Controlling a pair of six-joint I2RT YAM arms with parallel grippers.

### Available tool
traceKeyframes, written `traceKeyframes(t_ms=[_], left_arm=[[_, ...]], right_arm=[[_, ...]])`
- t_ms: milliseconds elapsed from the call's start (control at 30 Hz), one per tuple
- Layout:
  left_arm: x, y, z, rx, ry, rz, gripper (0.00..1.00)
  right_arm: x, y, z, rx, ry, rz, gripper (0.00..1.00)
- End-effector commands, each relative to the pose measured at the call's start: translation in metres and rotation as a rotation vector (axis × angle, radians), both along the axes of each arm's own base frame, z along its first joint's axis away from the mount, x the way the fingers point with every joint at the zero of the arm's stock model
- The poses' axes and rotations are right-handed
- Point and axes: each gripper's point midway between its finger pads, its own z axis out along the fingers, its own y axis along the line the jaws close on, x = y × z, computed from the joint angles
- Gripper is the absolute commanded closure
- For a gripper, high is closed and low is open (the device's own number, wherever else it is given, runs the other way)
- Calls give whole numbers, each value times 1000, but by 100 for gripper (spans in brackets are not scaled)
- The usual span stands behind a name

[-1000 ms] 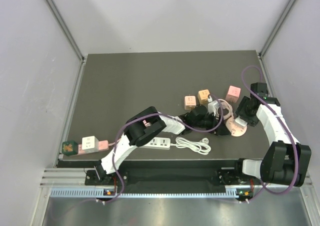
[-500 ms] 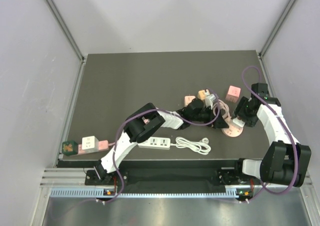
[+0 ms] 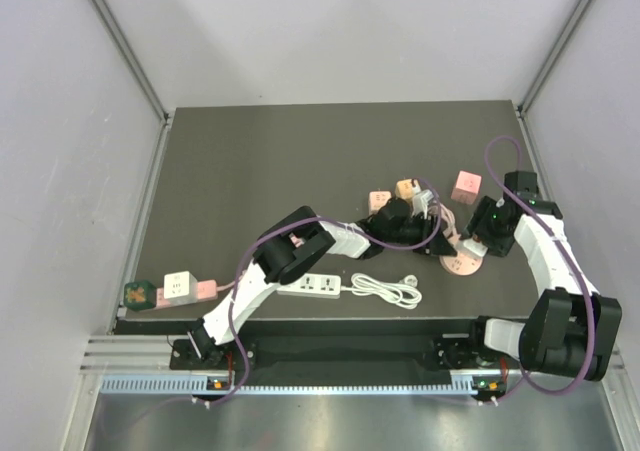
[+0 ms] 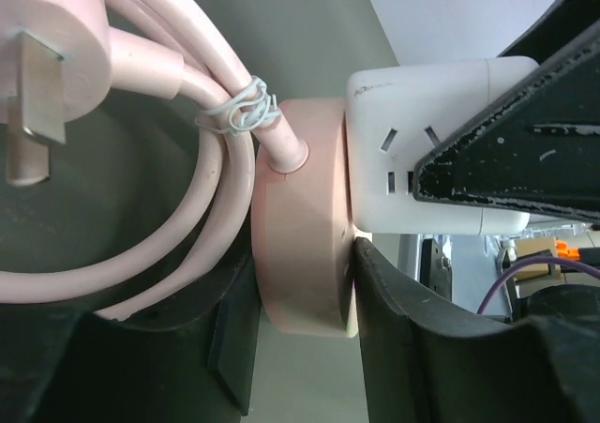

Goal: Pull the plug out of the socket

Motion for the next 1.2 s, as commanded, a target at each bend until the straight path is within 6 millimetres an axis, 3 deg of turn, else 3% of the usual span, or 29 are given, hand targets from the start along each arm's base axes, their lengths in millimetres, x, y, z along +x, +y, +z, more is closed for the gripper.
traceKeyframes(t_ms=[0,300,567,667,867,1167], left_arm=[[5,1,-32,98,12,33,100],[25,18,-77,330,56,183,100],[30,18,-90,398,53,202,100],[29,18,-92,400,55,199,100],[29,18,-92,400,51,195,100],[29,21,-97,415,50,196,100]], right_arm=[[5,3,16,11,-74,24,100],[-2,-2,41,-36,-109,13,100],[-10,-13,68,-103,-156,-23,100],[-13,-24,68,-157,-150,-49,100],[-12,-15,62,-115,-139,-16,100],[-14,-24,56,-76,-110,-48,100]])
